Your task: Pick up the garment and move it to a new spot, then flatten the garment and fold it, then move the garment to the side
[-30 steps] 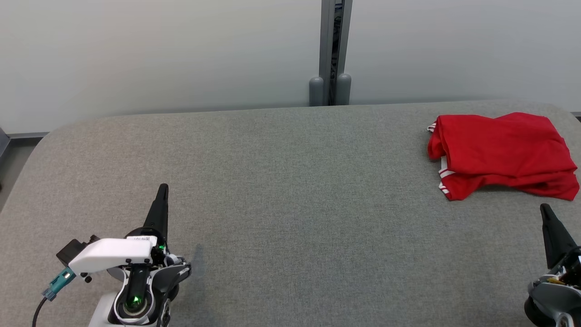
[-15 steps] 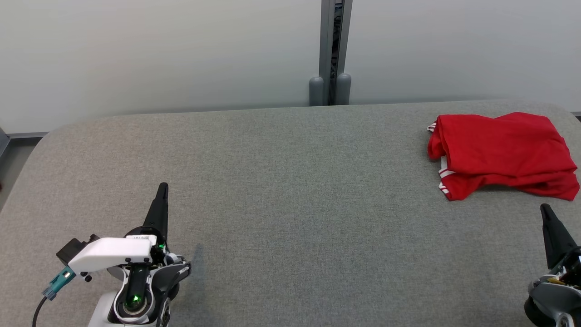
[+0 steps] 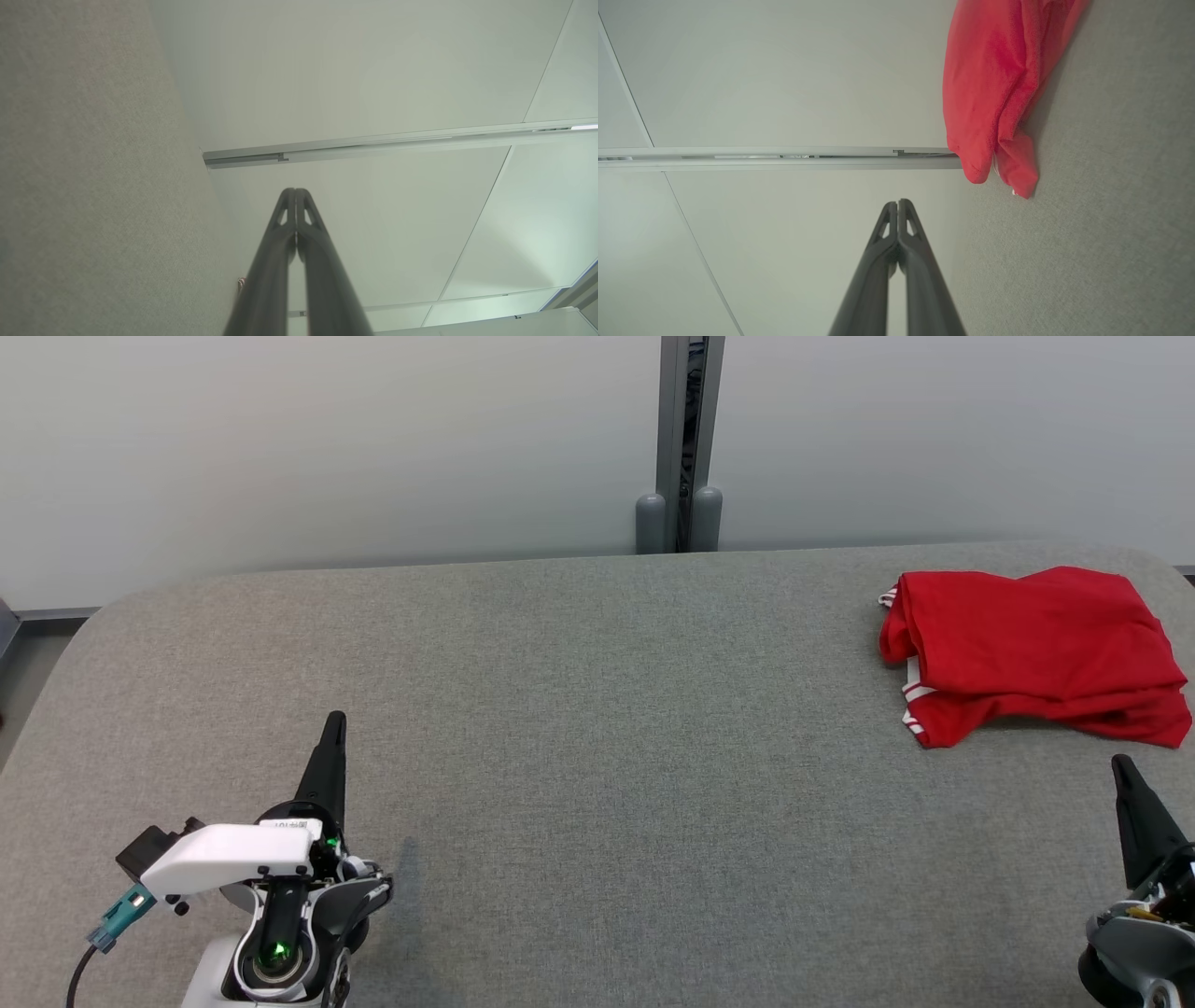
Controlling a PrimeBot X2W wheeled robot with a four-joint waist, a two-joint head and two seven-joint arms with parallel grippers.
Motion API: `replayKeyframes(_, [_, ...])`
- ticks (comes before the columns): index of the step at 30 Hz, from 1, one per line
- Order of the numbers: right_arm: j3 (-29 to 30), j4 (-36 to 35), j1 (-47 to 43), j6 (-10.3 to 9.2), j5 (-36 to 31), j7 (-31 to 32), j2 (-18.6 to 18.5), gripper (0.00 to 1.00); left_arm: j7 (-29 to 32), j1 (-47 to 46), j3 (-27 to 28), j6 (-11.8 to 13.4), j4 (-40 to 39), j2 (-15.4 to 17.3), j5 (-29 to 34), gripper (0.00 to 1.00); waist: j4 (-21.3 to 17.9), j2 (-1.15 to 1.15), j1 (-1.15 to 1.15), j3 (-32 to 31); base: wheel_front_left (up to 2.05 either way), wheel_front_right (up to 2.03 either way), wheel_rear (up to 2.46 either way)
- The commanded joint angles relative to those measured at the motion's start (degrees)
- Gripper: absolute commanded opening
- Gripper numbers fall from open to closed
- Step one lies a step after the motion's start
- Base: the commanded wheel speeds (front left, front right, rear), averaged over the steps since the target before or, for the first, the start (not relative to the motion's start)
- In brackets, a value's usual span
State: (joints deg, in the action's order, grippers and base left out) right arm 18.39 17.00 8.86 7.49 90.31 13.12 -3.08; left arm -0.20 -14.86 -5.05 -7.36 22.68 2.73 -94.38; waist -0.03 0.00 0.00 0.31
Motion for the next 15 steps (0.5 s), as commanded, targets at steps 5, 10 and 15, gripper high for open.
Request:
replayKeyframes(5, [0.3, -0.1, 0.3, 0.01, 0.3, 0.4, -0.1, 0.0, 0.1, -1.0, 0.1, -0.4, 0.0, 0.3, -0.2, 0.0, 0.0, 0.0, 0.0, 0.0, 0.0, 0.0, 0.0])
replayKeyframes(10, [0.3, -0.1, 0.4, 0.0, 0.3, 0.4, -0.1, 0.0, 0.1, -1.0, 0.1, -0.4, 0.0, 0.3, -0.2, 0.0, 0.0, 0.0, 0.0, 0.0, 0.0, 0.0, 0.0])
replayKeyframes(15, [0.3, -0.1, 0.4, 0.0, 0.3, 0.4, -0.1, 0.0, 0.1, -1.0, 0.1, -0.4, -0.1, 0.3, -0.2, 0.0, 0.0, 0.0, 0.0, 0.0, 0.0, 0.0, 0.0])
